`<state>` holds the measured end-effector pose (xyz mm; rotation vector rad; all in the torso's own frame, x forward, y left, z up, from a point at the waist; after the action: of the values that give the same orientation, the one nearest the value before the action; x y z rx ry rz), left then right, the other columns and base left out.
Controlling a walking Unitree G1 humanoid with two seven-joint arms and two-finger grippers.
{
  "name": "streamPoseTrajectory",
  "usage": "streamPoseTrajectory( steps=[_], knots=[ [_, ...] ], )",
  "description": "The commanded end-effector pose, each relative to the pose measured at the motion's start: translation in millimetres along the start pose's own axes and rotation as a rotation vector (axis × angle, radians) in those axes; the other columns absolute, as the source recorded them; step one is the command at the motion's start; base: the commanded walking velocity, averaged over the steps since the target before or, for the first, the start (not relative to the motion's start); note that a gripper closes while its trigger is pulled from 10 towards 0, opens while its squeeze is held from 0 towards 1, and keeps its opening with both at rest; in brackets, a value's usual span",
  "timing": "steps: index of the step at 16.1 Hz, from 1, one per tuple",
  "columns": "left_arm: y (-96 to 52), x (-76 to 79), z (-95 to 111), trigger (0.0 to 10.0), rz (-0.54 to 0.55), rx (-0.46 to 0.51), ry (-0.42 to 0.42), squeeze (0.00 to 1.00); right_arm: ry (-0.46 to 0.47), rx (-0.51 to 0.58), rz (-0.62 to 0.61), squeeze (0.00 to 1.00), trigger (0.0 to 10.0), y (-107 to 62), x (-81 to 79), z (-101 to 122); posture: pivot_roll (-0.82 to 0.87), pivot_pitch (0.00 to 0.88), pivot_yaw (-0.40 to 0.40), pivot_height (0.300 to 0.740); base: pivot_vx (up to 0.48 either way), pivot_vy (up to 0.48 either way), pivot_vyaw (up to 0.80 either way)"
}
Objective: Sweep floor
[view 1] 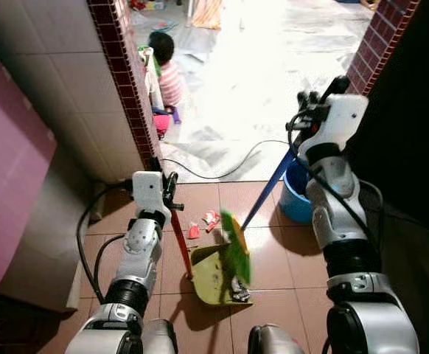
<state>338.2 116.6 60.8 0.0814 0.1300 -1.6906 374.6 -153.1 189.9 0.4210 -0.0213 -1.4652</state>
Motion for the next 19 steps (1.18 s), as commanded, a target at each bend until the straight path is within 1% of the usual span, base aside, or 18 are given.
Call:
streamPoseTrajectory(
  steps=[1,2,4,5,6,7,8,9,10,11,12,13,15,16,17,18,19],
  knots=[
    [-1.4,-3.9,5,10.0,0.023,0.039,0.021,0.00,-0.034,-0.032,-0.029,0.00,10.0,-5.5,4.5,-6,-0.09,0.000,0.040,0.740,0.000,0.000,0.00],
    [-3.8,-3.5,3,10.0,0.026,0.036,0.020,0.00,-0.029,-0.067,-0.047,0.00,10.0,-12.8,7.1,-14,-0.08,0.000,0.038,0.740,0.000,0.000,0.00],
    [-6.4,-4.0,0,10.0,0.033,0.027,0.022,0.00,-0.039,-0.084,-0.047,0.00,10.0,-20.3,7.2,-20,-0.09,0.000,0.039,0.740,0.000,0.000,0.00],
    [-9.6,-3.6,-4,10.0,0.034,0.018,0.025,0.00,-0.030,-0.106,-0.046,0.00,10.0,-28.6,5.4,-28,-0.09,0.000,0.042,0.740,0.000,0.000,0.00],
    [-10.8,-3.0,-5,10.0,0.032,0.017,0.026,0.00,-0.026,-0.114,-0.046,0.00,10.0,-31.1,4.6,-30,-0.09,0.000,0.043,0.740,0.000,0.000,0.00],
    [-10.8,0.1,-6,10.0,0.018,0.015,0.024,0.00,0.003,-0.141,-0.060,0.00,10.0,-32.5,3.1,-36,-0.09,0.000,0.045,0.740,0.000,0.000,0.00],
    [-10.6,4.5,-6,10.0,0.002,0.014,0.017,0.00,0.056,-0.179,-0.090,0.00,10.0,-33.9,0.6,-42,-0.09,0.000,0.047,0.740,0.000,0.000,0.00],
    [-9.8,7.5,-6,10.0,0.000,0.008,-0.003,0.00,0.141,-0.186,-0.122,0.00,10.0,-31.4,-2.3,-42,-0.09,0.000,0.048,0.740,0.000,0.000,0.00],
    [-9.7,8.0,-7,10.0,0.001,0.006,-0.014,0.00,0.167,-0.183,-0.126,0.00,10.0,-30.4,-3.5,-41,-0.09,0.000,0.048,0.740,0.000,0.000,0.00],
    [-9.3,8.7,-9,10.0,0.023,-0.013,-0.050,0.00,0.267,-0.173,-0.150,0.00,10.0,-26.4,-5.7,-37,-0.09,0.000,0.048,0.740,0.000,0.000,0.00],
    [-8.7,9.3,-10,10.0,0.031,-0.028,-0.068,0.00,0.361,-0.159,-0.172,0.00,10.0,-23.2,-6.0,-33,-0.09,0.000,0.048,0.740,0.000,0.000,0.00],
    [-7.9,9.7,-10,10.0,0.037,-0.031,-0.065,0.00,0.371,-0.147,-0.173,0.00,10.0,-20.1,-5.0,-29,-0.09,0.000,0.048,0.740,0.000,0.000,0.00],
    [-6.9,11.4,-9,10.0,0.041,-0.035,-0.081,0.00,0.341,-0.135,-0.166,0.00,10.0,-17.0,-2.6,-24,-0.10,0.000,0.048,0.740,0.000,0.000,0.00],
    [-6.1,11.5,-8,10.0,0.043,-0.036,-0.088,0.00,0.295,-0.124,-0.142,0.00,10.0,-15.7,-1.3,-19,-0.10,0.000,0.049,0.740,0.000,0.000,0.00],
    [-5.5,11.3,-8,10.0,0.045,-0.043,-0.093,0.00,0.267,-0.120,-0.125,0.00,10.0,-15.4,-1.4,-17,-0.10,0.000,0.049,0.740,0.000,0.000,0.00],
    [-4.1,10.8,-7,10.0,0.044,-0.055,-0.101,0.00,0.205,-0.104,-0.087,0.00,10.0,-15.1,-2.5,-13,-0.10,0.000,0.051,0.740,0.000,0.000,0.00],
    [-2.4,10.9,-2,10.0,0.029,-0.029,-0.123,0.00,0.159,-0.087,-0.054,0.00,10.0,-14.7,-3.7,-10,-0.10,0.000,0.051,0.740,0.000,0.000,0.00]
  ],
)
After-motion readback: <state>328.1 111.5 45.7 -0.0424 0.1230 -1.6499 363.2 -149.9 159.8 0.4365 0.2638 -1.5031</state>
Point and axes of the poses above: a point about 5 cm out from each wrist's last joint towards the gripper, its own y axis pointing out of the wrist towards the gripper, its own z axis along the axis of the wrist's last joint, x = y × z, the point moved 2 cm from there along y, pointing out of the wrist towards the gripper, and after that the axes turned 12 degrees about y, right-handed, at the moved point
